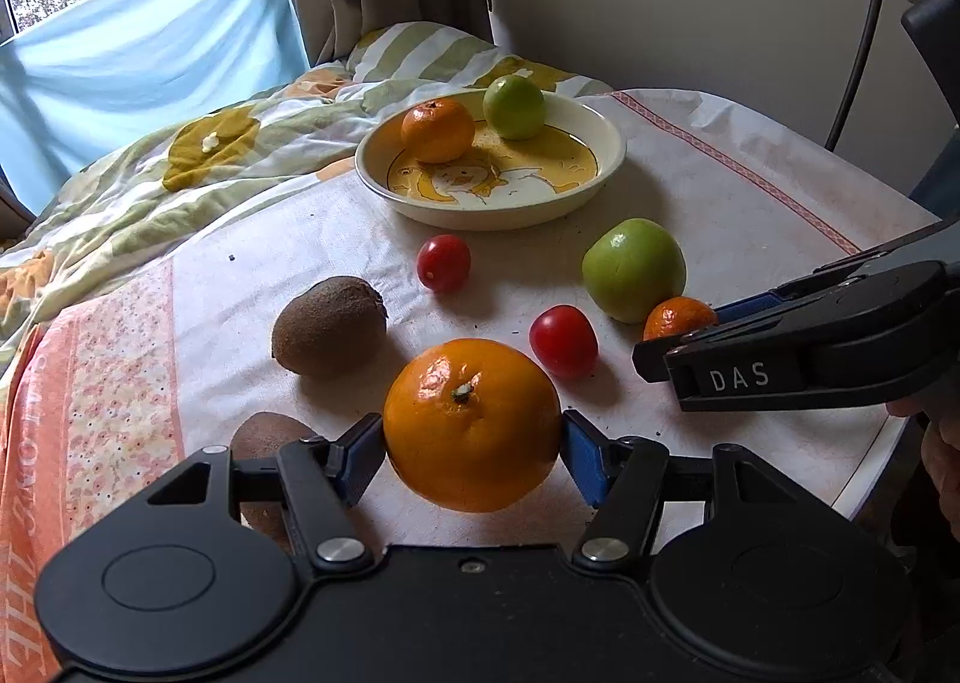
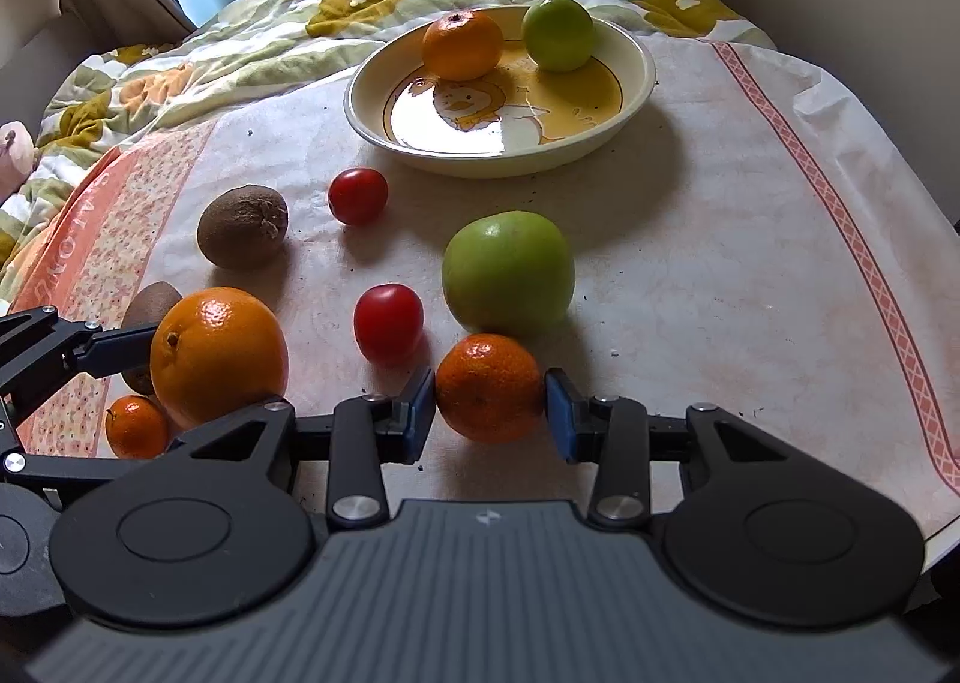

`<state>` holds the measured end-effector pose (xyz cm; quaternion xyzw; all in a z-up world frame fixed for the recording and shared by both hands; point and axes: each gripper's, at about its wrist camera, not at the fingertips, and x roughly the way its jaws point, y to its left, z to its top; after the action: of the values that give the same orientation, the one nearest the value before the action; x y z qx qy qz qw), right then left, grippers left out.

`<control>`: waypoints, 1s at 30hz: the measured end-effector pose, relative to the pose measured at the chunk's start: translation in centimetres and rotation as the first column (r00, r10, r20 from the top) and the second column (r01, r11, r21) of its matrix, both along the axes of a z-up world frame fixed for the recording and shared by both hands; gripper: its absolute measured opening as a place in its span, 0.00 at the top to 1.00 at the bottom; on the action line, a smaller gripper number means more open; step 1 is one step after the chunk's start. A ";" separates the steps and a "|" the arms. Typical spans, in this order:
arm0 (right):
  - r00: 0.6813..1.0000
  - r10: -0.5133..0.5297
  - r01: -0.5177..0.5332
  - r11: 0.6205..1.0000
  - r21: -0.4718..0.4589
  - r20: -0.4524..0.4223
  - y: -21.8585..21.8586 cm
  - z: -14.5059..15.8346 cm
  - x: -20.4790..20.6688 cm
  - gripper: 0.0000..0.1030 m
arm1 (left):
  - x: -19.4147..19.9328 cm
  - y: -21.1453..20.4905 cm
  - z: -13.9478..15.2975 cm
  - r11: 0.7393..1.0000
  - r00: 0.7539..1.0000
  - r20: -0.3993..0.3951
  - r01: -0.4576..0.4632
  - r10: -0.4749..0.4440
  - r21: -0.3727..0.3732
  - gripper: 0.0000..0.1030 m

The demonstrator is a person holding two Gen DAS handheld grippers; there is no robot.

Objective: Organize fruits
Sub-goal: 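Grasp the small tangerine with the right gripper while the left grasps a large orange, then lower the tangerine into the bowl with the right gripper while the left drops the orange in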

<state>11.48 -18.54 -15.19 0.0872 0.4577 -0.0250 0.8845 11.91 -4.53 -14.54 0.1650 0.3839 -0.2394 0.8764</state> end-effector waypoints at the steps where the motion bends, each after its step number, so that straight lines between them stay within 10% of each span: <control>1: 1.000 0.000 0.000 1.000 0.000 0.000 0.0 0.3 -0.1 0.47 | -0.1 0.0 0.3 1.000 1.000 0.003 0.000 0.000 -0.002 0.35; 30: 0.986 0.007 -0.006 1.000 -0.005 0.166 -4.3 12.2 2.3 0.47 | 3.7 -0.3 11.8 0.991 0.989 0.129 -0.053 0.069 -0.126 0.35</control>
<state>13.78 -22.85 -2.99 0.0853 0.3825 -0.0157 0.9199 15.66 -4.82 -2.70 0.1150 0.3141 -0.2239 0.9154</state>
